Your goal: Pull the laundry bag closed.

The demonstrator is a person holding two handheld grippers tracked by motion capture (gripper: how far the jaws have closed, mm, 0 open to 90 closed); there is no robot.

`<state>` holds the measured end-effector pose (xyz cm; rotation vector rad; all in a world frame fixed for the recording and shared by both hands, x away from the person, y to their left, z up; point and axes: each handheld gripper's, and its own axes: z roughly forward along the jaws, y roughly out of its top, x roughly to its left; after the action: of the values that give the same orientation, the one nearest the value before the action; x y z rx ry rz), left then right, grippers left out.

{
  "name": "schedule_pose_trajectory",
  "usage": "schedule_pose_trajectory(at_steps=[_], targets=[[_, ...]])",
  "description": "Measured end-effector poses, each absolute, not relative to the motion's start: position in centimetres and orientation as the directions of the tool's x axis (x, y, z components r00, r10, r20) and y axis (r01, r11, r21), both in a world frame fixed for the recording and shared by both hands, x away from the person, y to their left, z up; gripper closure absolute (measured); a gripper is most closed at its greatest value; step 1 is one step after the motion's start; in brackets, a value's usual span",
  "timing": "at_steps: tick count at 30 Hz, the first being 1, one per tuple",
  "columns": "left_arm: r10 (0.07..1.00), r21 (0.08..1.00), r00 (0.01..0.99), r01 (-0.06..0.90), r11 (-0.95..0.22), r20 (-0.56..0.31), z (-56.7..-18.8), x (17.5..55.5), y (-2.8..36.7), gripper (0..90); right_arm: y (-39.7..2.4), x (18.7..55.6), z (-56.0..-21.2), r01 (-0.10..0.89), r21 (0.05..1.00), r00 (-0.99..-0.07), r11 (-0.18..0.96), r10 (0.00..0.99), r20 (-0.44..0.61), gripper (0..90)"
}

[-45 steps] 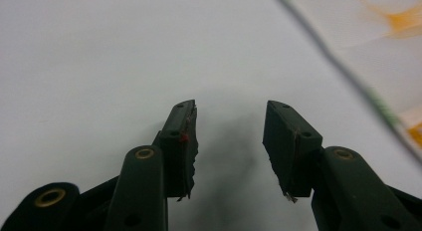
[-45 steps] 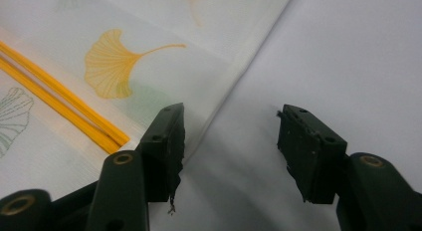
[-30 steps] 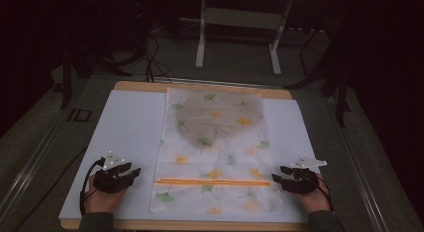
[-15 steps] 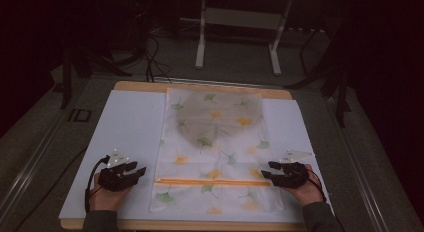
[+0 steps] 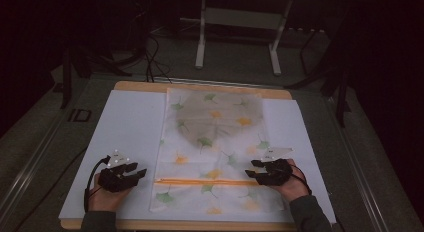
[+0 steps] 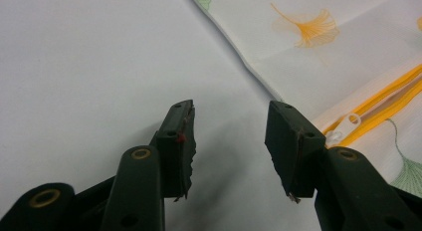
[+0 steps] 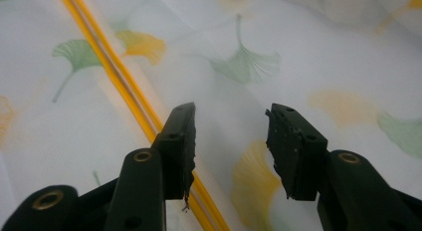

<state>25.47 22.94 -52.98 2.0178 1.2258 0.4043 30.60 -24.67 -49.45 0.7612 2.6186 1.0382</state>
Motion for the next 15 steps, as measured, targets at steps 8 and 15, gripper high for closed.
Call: schedule_pose_trajectory(at_steps=[8,15], targets=[[0.865,0.722,0.493,0.633,-0.281,-0.096,-52.9,25.4,23.0,53.7,-22.4,30.9,-49.0,0.348,0.681,-0.867,0.645,0.498,-0.029,53.2],[0.864,0.721,0.495,0.633,-0.282,-0.097,-52.8,25.3,23.2,53.8,-20.5,31.1,-48.7,0.315,0.675,-0.888,0.667,0.459,-0.039,53.4]])
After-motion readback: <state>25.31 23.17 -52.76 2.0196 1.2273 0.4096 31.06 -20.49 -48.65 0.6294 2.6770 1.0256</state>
